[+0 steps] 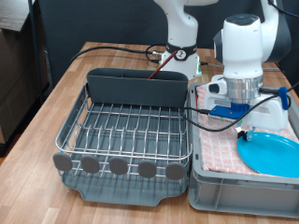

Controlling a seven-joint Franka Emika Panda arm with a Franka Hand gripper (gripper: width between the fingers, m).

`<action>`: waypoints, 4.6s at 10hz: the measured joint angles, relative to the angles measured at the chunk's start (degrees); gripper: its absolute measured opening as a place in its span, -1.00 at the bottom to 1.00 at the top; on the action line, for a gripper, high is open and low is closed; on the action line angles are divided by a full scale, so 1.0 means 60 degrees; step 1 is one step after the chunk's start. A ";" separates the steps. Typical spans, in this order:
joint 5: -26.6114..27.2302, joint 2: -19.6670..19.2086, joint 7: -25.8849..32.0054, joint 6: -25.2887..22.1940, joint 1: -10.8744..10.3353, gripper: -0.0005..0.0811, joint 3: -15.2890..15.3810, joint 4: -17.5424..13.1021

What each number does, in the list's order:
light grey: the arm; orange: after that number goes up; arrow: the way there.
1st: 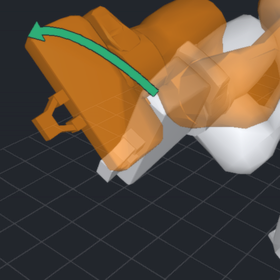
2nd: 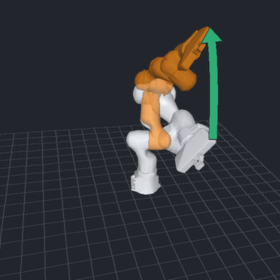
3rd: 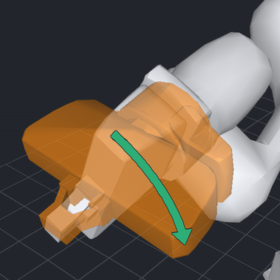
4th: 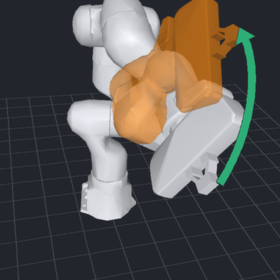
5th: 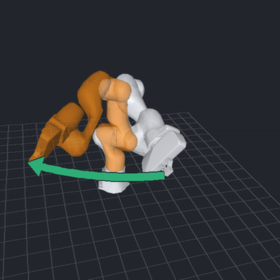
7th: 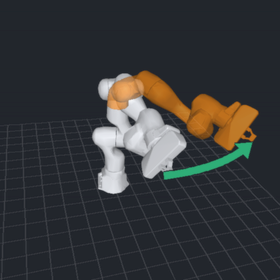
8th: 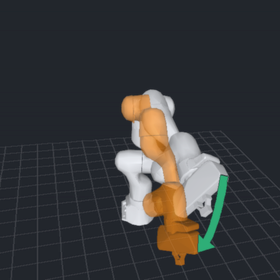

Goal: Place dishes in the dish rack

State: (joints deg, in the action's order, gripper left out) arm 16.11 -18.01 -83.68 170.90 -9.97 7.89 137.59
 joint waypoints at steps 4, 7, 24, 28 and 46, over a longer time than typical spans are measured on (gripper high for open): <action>-0.0455 0.0082 -0.0333 -0.0108 -0.0405 -0.86 -0.0452 -0.0013; -0.1022 0.0394 -0.0772 -0.0567 -0.0765 -0.88 -0.0889 -0.0060; -0.3960 0.2919 -0.1888 -0.4546 -0.0937 -0.94 -0.1441 -0.0622; -0.4612 0.3636 -0.1649 -0.6675 -0.0941 -0.94 -0.1254 -0.1331; -1.0075 0.4846 0.2568 -0.9106 -0.0051 -0.94 -0.2615 -0.1641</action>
State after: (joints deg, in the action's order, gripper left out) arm -44.34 11.07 -68.28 116.26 -10.28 -7.80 127.74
